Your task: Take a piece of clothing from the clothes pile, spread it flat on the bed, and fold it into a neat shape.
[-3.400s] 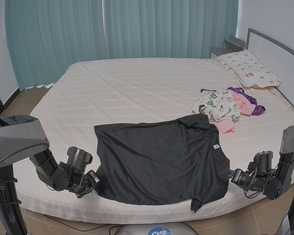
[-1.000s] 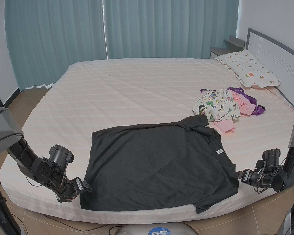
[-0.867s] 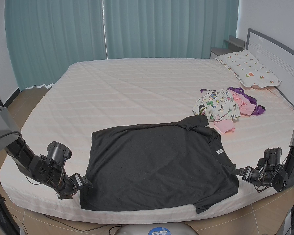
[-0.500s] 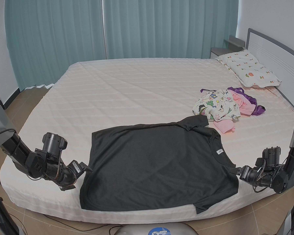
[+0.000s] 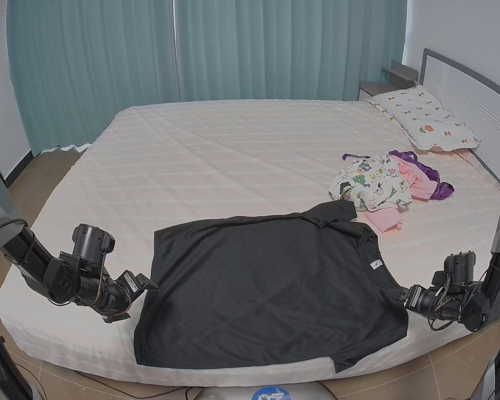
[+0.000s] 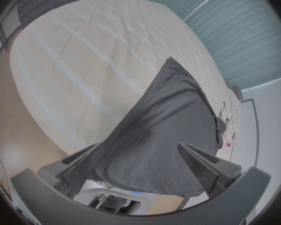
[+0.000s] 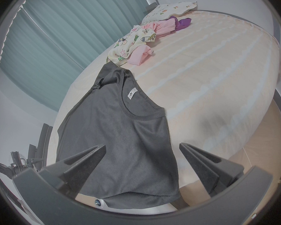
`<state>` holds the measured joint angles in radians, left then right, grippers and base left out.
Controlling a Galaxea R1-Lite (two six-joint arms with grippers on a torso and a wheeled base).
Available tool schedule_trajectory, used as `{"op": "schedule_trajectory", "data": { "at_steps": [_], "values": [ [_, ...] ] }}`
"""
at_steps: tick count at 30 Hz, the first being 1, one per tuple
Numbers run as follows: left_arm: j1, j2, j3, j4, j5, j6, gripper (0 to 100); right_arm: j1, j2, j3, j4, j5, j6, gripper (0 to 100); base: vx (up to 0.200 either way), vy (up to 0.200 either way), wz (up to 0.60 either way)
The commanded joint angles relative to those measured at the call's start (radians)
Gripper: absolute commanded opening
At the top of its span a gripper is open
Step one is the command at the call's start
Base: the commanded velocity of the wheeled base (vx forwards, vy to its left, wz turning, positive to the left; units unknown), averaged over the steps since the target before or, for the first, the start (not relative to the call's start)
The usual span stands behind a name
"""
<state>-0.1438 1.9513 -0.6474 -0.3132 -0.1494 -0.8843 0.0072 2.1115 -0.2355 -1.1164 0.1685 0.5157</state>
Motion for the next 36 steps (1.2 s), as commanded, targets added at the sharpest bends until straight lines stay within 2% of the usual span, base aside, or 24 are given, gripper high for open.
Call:
{"op": "schedule_trajectory", "data": {
  "at_steps": [1, 10, 16, 36],
  "values": [
    [0.001, 0.003, -0.004, 0.000, 0.001, -0.001, 100, 0.002, 0.005, 0.002, 0.000, 0.000, 0.000, 100, 0.000, 0.000, 0.00],
    [0.007, 0.003, -0.006, 0.003, 0.002, 0.001, 100, 0.002, 0.008, 0.001, 0.000, 0.002, 0.000, 100, 0.000, 0.000, 0.00],
    [0.013, 0.001, -0.006, 0.003, 0.001, -0.001, 100, 0.002, 0.010, 0.001, 0.001, 0.000, 0.000, 100, 0.000, 0.200, 0.00],
    [0.012, 0.000, -0.035, 0.000, 0.004, -0.019, 100, 0.011, 0.013, 0.001, 0.000, -0.003, 0.000, 100, 0.000, 0.000, 0.00]
  ]
}}
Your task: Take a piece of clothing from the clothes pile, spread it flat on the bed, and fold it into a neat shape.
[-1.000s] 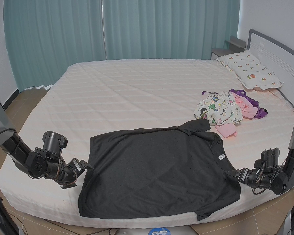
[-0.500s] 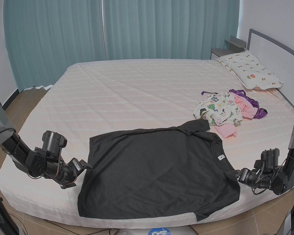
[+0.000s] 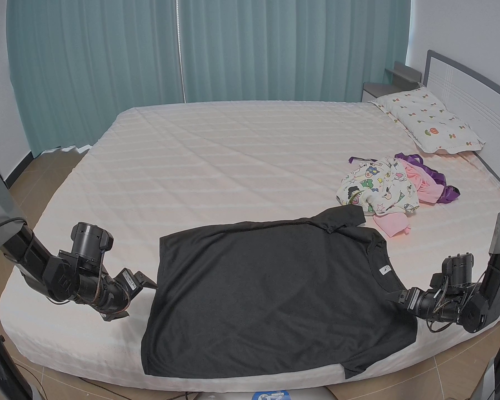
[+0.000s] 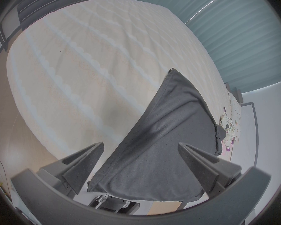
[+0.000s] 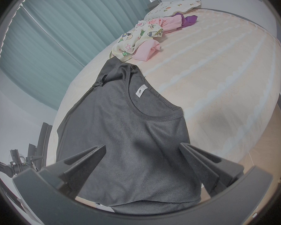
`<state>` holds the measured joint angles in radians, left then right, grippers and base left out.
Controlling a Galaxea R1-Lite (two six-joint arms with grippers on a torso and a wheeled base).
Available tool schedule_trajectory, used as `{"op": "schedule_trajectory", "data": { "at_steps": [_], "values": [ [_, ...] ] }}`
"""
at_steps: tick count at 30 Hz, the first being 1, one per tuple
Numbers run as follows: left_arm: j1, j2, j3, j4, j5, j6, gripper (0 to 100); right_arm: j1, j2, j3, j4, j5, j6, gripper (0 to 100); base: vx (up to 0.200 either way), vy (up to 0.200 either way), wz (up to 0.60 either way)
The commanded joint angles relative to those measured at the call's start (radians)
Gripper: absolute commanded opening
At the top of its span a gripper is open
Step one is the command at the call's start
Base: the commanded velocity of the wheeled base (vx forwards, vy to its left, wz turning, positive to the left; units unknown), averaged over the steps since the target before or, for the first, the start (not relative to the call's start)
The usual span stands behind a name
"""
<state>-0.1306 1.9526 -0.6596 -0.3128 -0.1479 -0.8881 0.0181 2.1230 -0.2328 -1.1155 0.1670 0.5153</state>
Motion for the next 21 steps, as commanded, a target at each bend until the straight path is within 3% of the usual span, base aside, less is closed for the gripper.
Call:
{"op": "schedule_trajectory", "data": {
  "at_steps": [1, 8, 16, 17, 21],
  "values": [
    [-0.001, -0.001, -0.025, 0.000, 0.002, -0.018, 100, 0.002, 0.002, -0.002, -0.001, -0.001, 0.000, 100, 0.000, 0.000, 0.00],
    [-0.006, 0.032, -0.163, 0.014, 0.010, -0.055, 100, 0.000, -0.003, -0.003, -0.003, -0.003, 0.002, 100, 0.000, 0.000, 0.00],
    [-0.018, 0.244, -0.448, 0.046, 0.045, -0.055, 100, 0.013, 0.003, -0.002, -0.003, -0.003, 0.003, 100, 0.000, 0.000, 0.00],
    [-0.020, 0.313, -0.569, 0.104, 0.067, -0.055, 100, 0.013, 0.003, -0.002, -0.001, -0.003, 0.003, 100, 0.000, 0.000, 0.00],
    [-0.027, 0.390, -0.706, 0.178, 0.096, -0.055, 100, 0.013, 0.005, -0.002, -0.001, -0.001, 0.003, 100, 0.000, 0.000, 0.00]
  ]
}}
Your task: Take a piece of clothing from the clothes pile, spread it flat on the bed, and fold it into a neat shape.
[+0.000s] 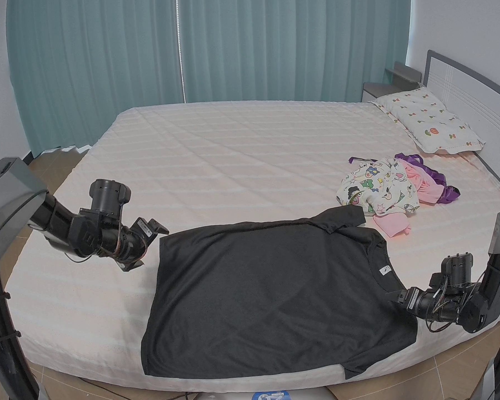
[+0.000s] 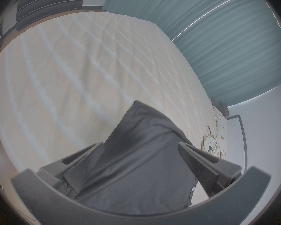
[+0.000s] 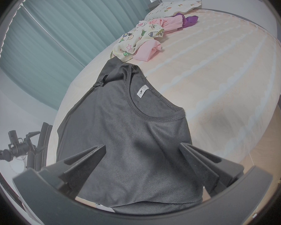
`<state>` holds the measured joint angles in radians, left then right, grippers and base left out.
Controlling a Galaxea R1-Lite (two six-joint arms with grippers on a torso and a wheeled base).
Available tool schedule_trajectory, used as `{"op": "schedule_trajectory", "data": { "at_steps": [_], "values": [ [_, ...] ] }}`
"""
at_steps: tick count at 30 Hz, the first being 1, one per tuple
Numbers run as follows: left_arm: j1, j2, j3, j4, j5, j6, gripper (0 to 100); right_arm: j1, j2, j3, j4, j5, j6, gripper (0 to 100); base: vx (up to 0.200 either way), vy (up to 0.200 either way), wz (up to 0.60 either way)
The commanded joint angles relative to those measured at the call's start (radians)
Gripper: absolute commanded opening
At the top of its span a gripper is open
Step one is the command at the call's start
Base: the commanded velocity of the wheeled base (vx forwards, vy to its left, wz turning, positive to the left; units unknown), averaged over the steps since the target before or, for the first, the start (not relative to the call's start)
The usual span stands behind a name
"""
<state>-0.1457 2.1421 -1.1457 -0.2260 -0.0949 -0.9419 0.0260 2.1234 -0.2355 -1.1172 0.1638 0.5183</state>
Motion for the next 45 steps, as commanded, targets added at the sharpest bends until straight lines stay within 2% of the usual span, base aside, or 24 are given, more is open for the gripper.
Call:
{"op": "schedule_trajectory", "data": {
  "at_steps": [1, 2, 3, 12, 21, 29, 30, 34, 38, 40, 45],
  "values": [
    [-0.012, 0.200, -0.219, 0.091, 0.043, -0.001, 100, 0.005, 0.004, 0.001, 0.000, 0.002, 0.000, 100, 0.000, 0.000, 0.00],
    [-0.018, 0.263, -0.322, 0.129, 0.083, -0.001, 100, 0.006, 0.007, 0.001, 0.000, 0.002, 0.000, 100, 0.000, 0.000, 0.00],
    [-0.018, 0.288, -0.365, 0.137, 0.096, 0.000, 100, 0.006, 0.010, 0.001, 0.000, 0.002, 0.000, 100, 0.000, 0.000, 0.00],
    [-0.017, 0.364, -0.491, 0.134, 0.113, 0.009, 100, 0.028, 0.024, 0.005, -0.001, -0.003, 0.000, 100, 0.000, 0.000, 0.00],
    [-0.017, 0.400, -0.506, 0.123, 0.144, 0.058, 100, 0.029, 0.026, 0.007, -0.004, -0.003, 0.006, 100, 0.000, 0.000, 0.00],
    [-0.020, 0.433, -0.551, 0.134, 0.162, 0.060, 100, 0.028, 0.033, 0.009, -0.015, -0.003, 0.012, 100, 0.000, 0.000, 0.00],
    [-0.018, 0.433, -0.551, 0.134, 0.162, 0.060, 0, 0.028, 0.033, 0.009, -0.015, -0.003, 0.012, 100, 0.000, 0.000, 0.00],
    [-0.011, 0.435, -0.585, 0.128, 0.167, 0.057, 0, 0.028, 0.033, 0.009, -0.015, -0.003, 0.012, 100, 0.000, 0.000, 0.00],
    [0.012, 0.447, -0.640, 0.134, 0.207, 0.054, 0, 0.028, 0.033, 0.009, -0.015, -0.003, 0.012, 100, 0.000, 0.000, 0.00],
    [0.038, 0.467, -0.701, 0.137, 0.238, 0.055, 0, 0.026, 0.030, 0.007, -0.016, -0.003, 0.016, 100, 0.000, 0.000, 0.00],
    [0.092, 0.495, -0.813, 0.198, 0.238, 0.058, 0, 0.026, 0.032, 0.004, -0.015, -0.003, 0.020, 100, 0.000, 0.000, 0.00]
  ]
}}
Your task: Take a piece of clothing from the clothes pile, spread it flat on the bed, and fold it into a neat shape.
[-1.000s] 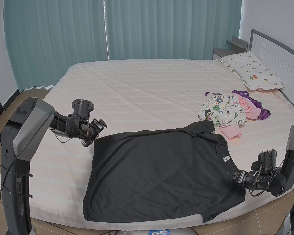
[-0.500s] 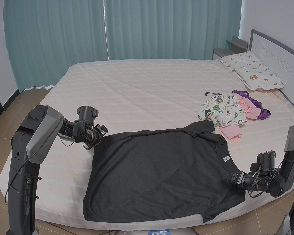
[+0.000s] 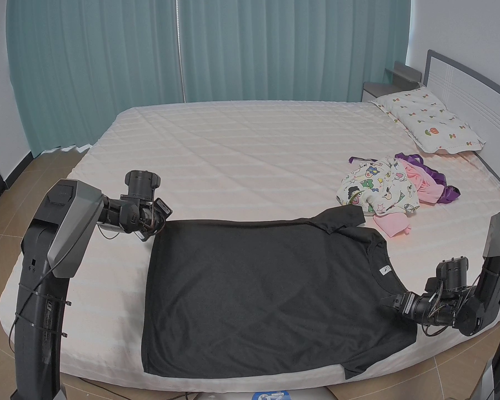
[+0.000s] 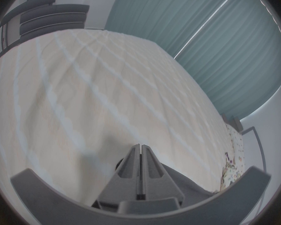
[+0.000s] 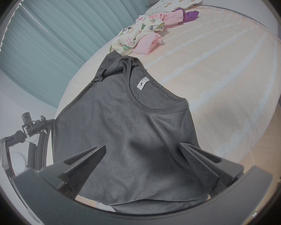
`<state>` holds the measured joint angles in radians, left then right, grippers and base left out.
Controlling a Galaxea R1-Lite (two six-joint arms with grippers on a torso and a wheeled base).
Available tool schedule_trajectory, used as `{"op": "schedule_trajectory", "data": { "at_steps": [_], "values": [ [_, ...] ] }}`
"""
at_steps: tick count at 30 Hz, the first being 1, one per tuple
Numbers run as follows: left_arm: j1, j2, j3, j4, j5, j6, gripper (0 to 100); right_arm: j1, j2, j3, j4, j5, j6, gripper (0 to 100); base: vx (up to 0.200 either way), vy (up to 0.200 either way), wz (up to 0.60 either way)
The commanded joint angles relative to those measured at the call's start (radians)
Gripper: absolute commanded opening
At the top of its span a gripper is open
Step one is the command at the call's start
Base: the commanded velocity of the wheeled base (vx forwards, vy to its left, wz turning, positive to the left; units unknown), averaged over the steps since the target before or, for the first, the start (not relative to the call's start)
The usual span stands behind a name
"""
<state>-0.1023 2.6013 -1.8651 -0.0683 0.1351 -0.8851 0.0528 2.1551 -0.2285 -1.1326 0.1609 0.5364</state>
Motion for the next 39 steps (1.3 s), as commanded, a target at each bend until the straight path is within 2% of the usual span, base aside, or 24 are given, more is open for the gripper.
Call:
{"op": "schedule_trajectory", "data": {
  "at_steps": [1, 11, 12, 15, 16, 18, 19, 21, 23, 25, 26, 27, 28, 30, 31, 39],
  "values": [
    [0.053, 0.048, -0.121, 0.058, 0.008, 0.002, 0, -0.001, 0.000, -0.003, -0.001, 0.000, 0.002, 100, 0.000, 0.000, 0.00],
    [0.066, 0.086, -0.135, 0.053, -0.002, 0.014, 0, -0.001, 0.000, -0.011, -0.004, 0.000, 0.013, 100, 0.000, 0.000, 0.00],
    [0.064, 0.085, -0.135, 0.053, -0.003, 0.012, 100, -0.001, 0.000, -0.011, -0.013, 0.000, 0.020, 100, 0.000, 0.000, 0.00],
    [0.062, 0.083, -0.135, 0.053, -0.003, 0.008, 100, 0.001, 0.000, -0.011, -0.042, 0.000, 0.047, 100, 0.000, 0.000, 0.00],
    [0.059, 0.076, -0.135, 0.059, -0.014, 0.003, 100, 0.002, 0.000, -0.011, -0.101, 0.000, 0.103, 100, 0.000, 0.000, 0.00],
    [0.058, 0.074, -0.135, 0.064, -0.023, 0.002, 100, 0.002, -0.001, -0.011, -0.127, -0.001, 0.129, 100, 0.000, 0.000, 0.00],
    [0.059, 0.048, -0.124, 0.065, -0.029, -0.021, 100, 0.013, -0.001, -0.012, -0.167, -0.001, 0.175, 100, 0.000, 0.000, 0.00],
    [0.059, 0.030, -0.114, 0.065, -0.031, -0.035, 100, 0.015, -0.001, -0.012, -0.170, -0.001, 0.183, 100, 0.000, 0.000, 0.00],
    [0.059, -0.044, -0.045, 0.058, -0.060, -0.078, 100, 0.022, -0.006, -0.025, -0.173, 0.000, 0.223, 100, 0.000, 0.000, 0.00],
    [0.059, -0.132, 0.053, 0.053, -0.127, -0.097, 100, 0.027, -0.015, -0.046, -0.173, -0.004, 0.278, 100, 0.000, 0.000, 0.00],
    [0.058, -0.210, 0.156, 0.048, -0.183, -0.098, 100, 0.027, -0.032, -0.052, -0.173, -0.006, 0.320, 100, 0.000, 0.000, 0.00],
    [0.058, -0.234, 0.188, 0.045, -0.198, -0.098, 100, 0.027, -0.037, -0.052, -0.173, -0.006, 0.332, 100, 0.000, 0.000, 0.00],
    [0.047, -0.303, 0.296, 0.018, -0.233, -0.100, 100, 0.025, -0.052, -0.052, -0.171, -0.006, 0.363, 100, 0.000, 0.000, 0.00],
    [0.030, -0.375, 0.434, -0.056, -0.242, -0.107, 100, 0.027, -0.057, -0.052, -0.173, -0.006, 0.393, 100, 0.000, 0.000, 0.00],
    [0.016, -0.431, 0.547, -0.120, -0.246, -0.123, 100, 0.030, -0.055, -0.052, -0.173, -0.004, 0.409, 100, 0.000, 0.000, 0.00],
    [-0.068, -0.630, 1.067, -0.384, -0.267, -0.144, 100, 0.079, -0.057, -0.055, -0.200, -0.014, 0.487, 100, 0.000, 0.000, 0.00]
  ]
}}
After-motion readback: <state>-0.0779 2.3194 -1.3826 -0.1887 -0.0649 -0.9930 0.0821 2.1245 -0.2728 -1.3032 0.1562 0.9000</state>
